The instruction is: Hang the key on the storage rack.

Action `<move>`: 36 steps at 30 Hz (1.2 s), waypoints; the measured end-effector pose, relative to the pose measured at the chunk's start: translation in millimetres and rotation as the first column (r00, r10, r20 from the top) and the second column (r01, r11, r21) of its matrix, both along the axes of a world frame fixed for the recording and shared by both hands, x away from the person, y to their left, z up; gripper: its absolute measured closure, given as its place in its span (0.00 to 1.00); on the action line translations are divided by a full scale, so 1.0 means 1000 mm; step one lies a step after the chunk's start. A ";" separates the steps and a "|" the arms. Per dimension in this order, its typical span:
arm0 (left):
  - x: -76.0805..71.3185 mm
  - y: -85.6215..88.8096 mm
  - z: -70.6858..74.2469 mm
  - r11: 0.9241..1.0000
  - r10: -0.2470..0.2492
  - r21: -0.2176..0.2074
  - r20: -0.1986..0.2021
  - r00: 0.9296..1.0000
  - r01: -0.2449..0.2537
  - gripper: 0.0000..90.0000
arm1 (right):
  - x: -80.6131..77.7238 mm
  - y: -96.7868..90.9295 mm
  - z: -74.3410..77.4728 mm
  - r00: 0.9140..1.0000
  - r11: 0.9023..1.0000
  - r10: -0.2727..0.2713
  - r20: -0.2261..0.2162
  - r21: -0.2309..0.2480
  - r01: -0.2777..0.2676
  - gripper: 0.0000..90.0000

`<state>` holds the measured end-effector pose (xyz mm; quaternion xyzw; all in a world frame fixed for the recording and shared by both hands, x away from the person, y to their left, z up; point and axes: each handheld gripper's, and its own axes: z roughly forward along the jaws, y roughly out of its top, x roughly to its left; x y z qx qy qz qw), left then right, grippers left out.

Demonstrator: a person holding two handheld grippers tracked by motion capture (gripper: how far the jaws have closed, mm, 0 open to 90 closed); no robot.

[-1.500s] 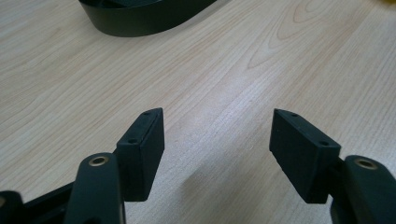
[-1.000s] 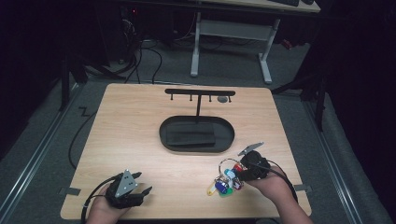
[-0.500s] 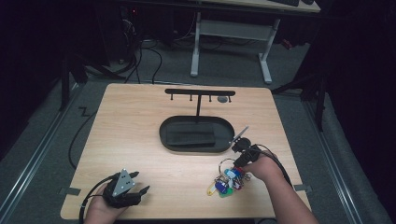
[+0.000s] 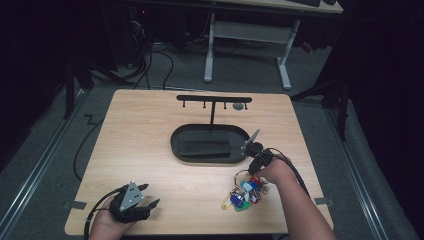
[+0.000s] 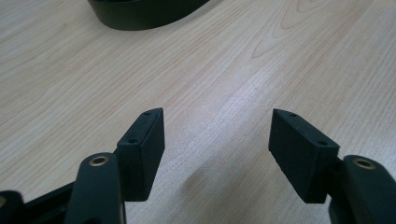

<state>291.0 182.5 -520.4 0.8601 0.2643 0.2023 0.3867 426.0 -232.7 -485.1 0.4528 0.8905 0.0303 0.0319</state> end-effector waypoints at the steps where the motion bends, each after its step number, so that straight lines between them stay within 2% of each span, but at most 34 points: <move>1: 0.000 0.000 0.000 1.000 -0.004 0.002 0.001 1.000 0.004 0.41 | 0.001 0.000 0.000 1.000 1.000 0.009 0.000 -0.006 -0.009 0.83; 2: 0.000 -0.001 0.000 1.000 -0.006 0.003 0.003 1.000 0.006 0.41 | 0.001 0.000 0.000 1.000 1.000 0.000 -0.007 -0.008 0.000 0.83; 3: -0.001 -0.001 0.000 1.000 -0.009 0.008 0.002 1.000 0.009 0.41 | 0.001 -0.001 0.000 1.000 1.000 0.016 -0.015 -0.016 -0.016 0.83; 6: -0.001 -0.002 -0.001 1.000 -0.015 0.016 0.006 1.000 0.015 0.41 | 0.002 -0.002 -0.003 0.999 0.997 0.033 -0.035 -0.062 -0.035 0.83; 9: -0.002 -0.003 -0.001 1.000 -0.017 0.020 0.008 1.000 0.017 0.41 | 0.002 -0.001 -0.002 0.998 0.997 0.029 -0.059 -0.070 -0.033 0.83; 13: -0.002 -0.002 -0.001 1.000 -0.018 0.020 0.008 1.000 0.018 0.42 | 0.003 -0.001 -0.003 0.994 0.998 0.022 -0.104 -0.050 -0.027 0.88; 17: -0.002 -0.003 -0.001 1.000 -0.025 0.019 0.004 1.000 0.025 0.42 | 0.005 -0.001 -0.003 0.992 0.998 0.018 -0.124 -0.054 -0.024 0.93; 24: -0.002 -0.004 -0.002 0.999 -0.031 0.027 0.002 1.000 0.031 0.42 | 0.006 0.000 -0.003 0.991 0.997 0.043 -0.129 -0.057 -0.050 0.96; 29: -0.001 -0.003 -0.003 0.999 -0.027 0.025 0.001 1.000 0.027 0.42 | 0.002 0.006 -0.002 0.992 0.993 0.069 -0.104 -0.091 -0.079 0.97; 33: -0.001 -0.004 -0.003 0.999 -0.032 0.032 -0.004 0.999 0.032 0.42 | -0.003 0.009 0.012 0.993 0.992 0.086 -0.080 -0.080 -0.092 0.97; 35: -0.002 -0.005 -0.003 0.999 -0.036 0.034 -0.004 0.999 0.036 0.42 | -0.006 0.011 0.023 0.995 0.993 0.076 -0.066 -0.081 -0.081 0.97; 36: -0.002 -0.005 -0.003 0.999 -0.036 0.033 -0.004 0.999 0.037 0.42 | -0.007 0.011 0.028 0.993 0.991 0.102 -0.056 -0.075 -0.106 0.97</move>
